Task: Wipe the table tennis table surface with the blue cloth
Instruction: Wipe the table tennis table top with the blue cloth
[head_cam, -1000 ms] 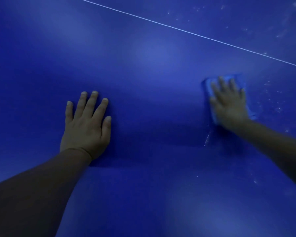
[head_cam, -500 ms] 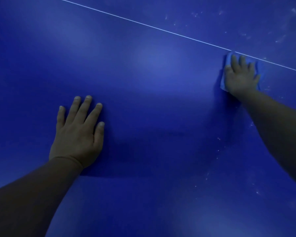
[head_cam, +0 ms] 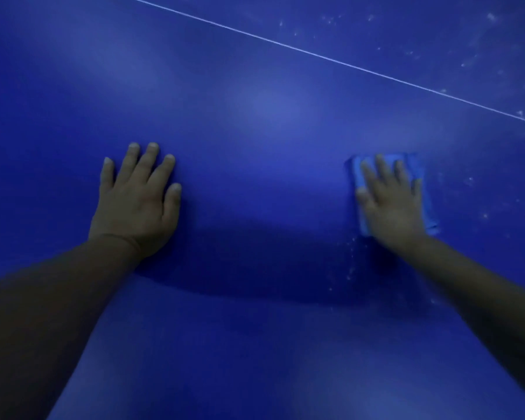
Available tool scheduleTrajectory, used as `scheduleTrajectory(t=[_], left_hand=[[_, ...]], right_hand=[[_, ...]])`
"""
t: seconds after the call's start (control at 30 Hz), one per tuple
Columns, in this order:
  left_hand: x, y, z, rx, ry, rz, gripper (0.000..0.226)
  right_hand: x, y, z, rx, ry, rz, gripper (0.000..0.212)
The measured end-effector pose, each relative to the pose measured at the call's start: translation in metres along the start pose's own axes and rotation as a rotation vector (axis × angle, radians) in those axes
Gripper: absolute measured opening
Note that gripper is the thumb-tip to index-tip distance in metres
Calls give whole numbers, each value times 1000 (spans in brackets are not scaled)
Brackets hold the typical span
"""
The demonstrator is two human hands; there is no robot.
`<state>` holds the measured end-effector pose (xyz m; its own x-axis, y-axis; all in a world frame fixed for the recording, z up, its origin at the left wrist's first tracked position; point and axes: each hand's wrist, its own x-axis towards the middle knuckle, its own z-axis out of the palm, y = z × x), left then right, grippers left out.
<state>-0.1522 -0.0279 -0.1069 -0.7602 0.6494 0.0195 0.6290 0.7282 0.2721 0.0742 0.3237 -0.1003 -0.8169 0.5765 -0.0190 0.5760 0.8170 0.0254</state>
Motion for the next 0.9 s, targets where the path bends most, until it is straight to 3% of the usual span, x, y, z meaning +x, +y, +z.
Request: scheduleTrajectory(t=[0.13,0.2,0.23,0.33,0.4,0.43,0.5,0.57,0.6,0.63,0.67,0.77,0.8,0.83,0.9], left_hand=[[-8,-2,-1,-16,-10,23,73],[-18,-4,-6,-53,-6,74,72],[-28,-5,-10,-55,-11,108,71],[-76,-6,-19,-66,-3,174,67],[-122,-10,-23,-79,-16,178,64],[-148,-13,-25,-77,-22,168,63],[-201,-22,-28,-55,-27,151,64],[-246,-32,-30,-23,-56,152,66],[-262,-37,-31,-2,-86,162,66],[-273,-41,-31,28,-120,177,67],[-278,-45,-29,59,-152,192,67],[-278,-49,-27,87,-206,206,67],[-278,-51,-26,105,-212,220,66],[-279,-52,-27,111,-219,227,65],[-279,-52,-27,95,-208,231,65]], right_hand=[[-134,-57,7,36,-25,-609,52],[-117,-48,5,-11,-34,-693,53],[-95,-39,4,-24,8,-572,57],[-39,-19,-4,82,-21,51,73],[-52,-45,-5,106,-6,115,74],[-74,-67,-3,70,12,18,69],[-142,-109,5,70,63,-372,57],[-200,-126,6,75,-13,-758,53],[-205,-119,2,56,-69,-857,52],[-197,-106,1,24,-47,-847,53],[-182,-89,2,17,-15,-690,57],[-139,-37,-7,89,-36,128,74],[-142,-35,-10,135,-49,263,76],[-156,-43,-9,128,-45,280,75],[-208,-73,-2,45,-21,65,65]])
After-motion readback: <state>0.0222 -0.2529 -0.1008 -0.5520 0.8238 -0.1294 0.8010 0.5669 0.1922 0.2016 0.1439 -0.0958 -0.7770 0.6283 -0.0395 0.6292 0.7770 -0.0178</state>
